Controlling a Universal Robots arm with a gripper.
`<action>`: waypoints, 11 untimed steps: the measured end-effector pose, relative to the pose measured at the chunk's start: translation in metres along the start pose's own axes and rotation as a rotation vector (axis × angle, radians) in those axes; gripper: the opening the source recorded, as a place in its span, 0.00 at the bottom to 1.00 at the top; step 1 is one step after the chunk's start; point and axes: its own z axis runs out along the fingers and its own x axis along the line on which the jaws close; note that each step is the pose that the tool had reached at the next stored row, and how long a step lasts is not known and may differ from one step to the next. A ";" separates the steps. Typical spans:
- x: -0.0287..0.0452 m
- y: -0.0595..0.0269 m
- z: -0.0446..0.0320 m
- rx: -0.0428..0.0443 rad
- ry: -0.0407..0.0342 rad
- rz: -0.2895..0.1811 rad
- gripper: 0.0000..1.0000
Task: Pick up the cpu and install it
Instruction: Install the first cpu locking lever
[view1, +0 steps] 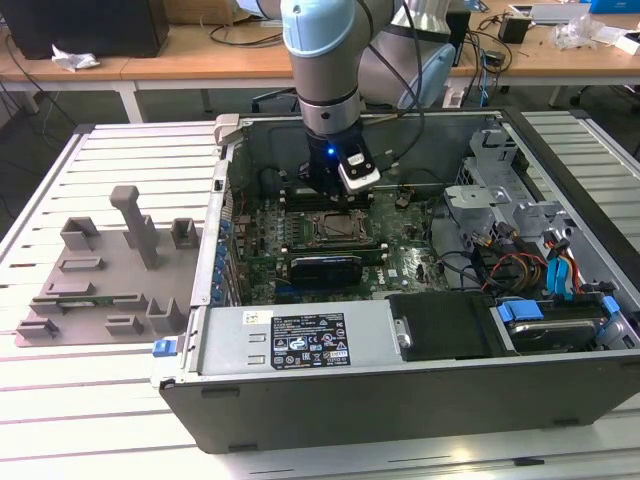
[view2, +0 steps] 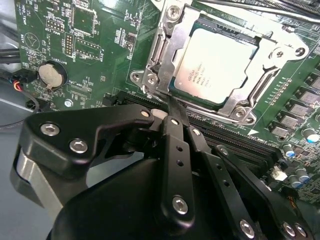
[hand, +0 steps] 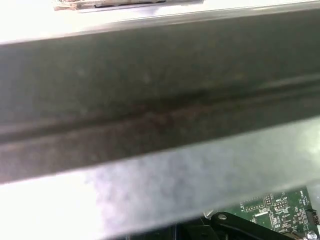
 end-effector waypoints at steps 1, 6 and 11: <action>-0.0001 0.0001 -0.0006 0.0000 -0.0001 0.000 0.11; -0.0008 0.0007 -0.0059 0.0011 0.0000 0.000 0.11; -0.0025 0.0023 -0.0172 0.0152 -0.0029 -0.002 0.11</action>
